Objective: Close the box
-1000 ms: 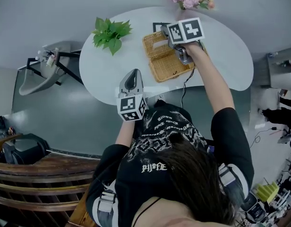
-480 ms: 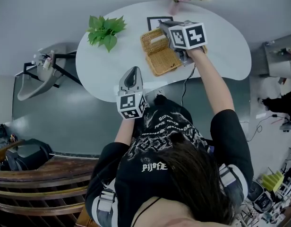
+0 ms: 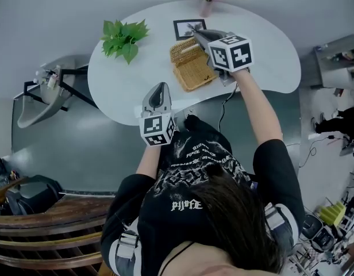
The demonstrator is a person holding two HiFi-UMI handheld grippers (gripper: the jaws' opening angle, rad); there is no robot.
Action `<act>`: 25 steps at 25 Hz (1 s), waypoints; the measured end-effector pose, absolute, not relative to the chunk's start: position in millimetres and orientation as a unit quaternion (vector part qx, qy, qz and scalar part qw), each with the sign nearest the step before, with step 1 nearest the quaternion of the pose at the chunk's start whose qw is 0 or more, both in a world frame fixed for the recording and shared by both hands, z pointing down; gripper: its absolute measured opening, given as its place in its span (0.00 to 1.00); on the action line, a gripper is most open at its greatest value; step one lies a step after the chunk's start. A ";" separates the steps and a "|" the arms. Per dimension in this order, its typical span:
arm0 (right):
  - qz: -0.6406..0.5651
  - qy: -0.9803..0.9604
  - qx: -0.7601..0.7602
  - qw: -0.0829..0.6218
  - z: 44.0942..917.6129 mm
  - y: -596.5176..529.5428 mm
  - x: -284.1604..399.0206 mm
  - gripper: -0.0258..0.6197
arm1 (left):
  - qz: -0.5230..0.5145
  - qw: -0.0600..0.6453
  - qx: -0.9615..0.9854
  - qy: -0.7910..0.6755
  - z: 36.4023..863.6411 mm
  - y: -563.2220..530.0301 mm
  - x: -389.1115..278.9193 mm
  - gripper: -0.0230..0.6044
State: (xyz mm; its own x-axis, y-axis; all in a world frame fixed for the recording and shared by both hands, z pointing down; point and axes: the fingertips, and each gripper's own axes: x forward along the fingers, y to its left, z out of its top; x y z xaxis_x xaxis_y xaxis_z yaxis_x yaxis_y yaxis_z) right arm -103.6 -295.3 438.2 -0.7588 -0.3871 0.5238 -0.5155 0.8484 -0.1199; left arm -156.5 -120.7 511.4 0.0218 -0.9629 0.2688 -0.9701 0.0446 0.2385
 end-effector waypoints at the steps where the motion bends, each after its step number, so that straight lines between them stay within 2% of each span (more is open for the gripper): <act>1: 0.127 -0.929 0.245 0.247 438.2 -294.7 -102.2 0.10 | 0.010 0.184 0.693 -0.698 512.5 -121.1 -156.7 0.08; 25: 0.121 -0.928 0.276 0.217 440.3 -270.8 -76.7 0.10 | 0.017 0.181 0.720 -0.670 516.4 -123.0 -156.1 0.08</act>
